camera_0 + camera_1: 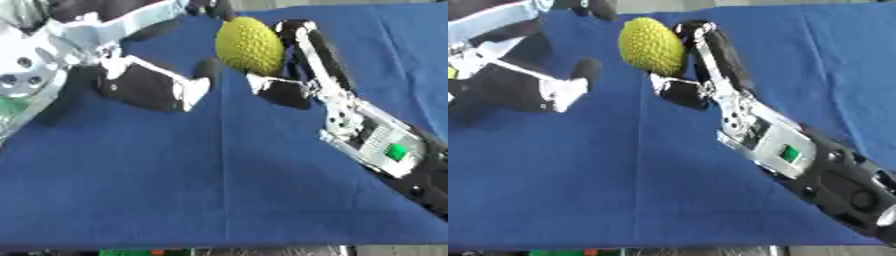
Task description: Pick up the objects with one hand, pass them to the other hand, and then place them into the box on the other side of the table.
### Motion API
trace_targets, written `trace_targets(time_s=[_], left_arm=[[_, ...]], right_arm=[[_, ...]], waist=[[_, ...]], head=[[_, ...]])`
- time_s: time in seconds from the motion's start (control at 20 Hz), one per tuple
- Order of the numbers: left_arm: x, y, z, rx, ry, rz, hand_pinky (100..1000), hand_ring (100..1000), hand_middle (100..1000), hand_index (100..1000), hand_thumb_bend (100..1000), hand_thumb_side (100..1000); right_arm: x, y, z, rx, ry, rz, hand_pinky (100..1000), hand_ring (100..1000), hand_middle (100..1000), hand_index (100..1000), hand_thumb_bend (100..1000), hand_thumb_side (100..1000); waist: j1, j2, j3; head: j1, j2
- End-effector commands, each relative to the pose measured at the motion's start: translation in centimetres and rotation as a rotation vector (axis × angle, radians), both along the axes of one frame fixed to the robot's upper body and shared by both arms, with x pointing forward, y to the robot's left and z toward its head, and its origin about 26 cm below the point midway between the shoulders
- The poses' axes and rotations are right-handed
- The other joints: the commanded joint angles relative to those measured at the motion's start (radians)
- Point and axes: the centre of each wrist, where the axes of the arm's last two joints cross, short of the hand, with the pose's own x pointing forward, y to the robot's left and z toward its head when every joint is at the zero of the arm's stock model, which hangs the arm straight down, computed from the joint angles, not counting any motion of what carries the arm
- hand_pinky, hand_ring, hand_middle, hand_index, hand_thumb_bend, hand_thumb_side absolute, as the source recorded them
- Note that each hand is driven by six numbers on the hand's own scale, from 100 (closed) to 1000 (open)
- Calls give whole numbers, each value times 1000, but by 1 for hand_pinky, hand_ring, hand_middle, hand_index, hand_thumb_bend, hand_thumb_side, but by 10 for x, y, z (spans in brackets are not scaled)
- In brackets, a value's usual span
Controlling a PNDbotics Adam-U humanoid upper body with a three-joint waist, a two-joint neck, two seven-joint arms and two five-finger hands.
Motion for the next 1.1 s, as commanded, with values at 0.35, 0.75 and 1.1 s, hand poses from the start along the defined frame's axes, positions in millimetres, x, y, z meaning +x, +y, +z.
trace_targets(time_s=[0.35, 0.75, 1.1], left_arm=[[19, -9, -8, 49, -65, 40, 897, 846, 809, 909, 308, 392], [27, -14, -16, 111, -95, 52, 915, 863, 818, 912, 352, 635], [30, -18, -21, 121, -108, 46, 910, 858, 812, 908, 361, 556]], right_arm=[[-3, 5, 8, -48, -56, 22, 100, 487, 533, 564, 262, 100], [-4, 6, 8, -59, -68, 18, 100, 484, 530, 561, 276, 100], [-5, 9, 6, -70, -61, 37, 100, 483, 529, 560, 286, 100]], waist=[[-2, -14, -4], [0, -8, -8], [-2, -6, -10]], head=[[21, -16], [25, -14], [26, -13]])
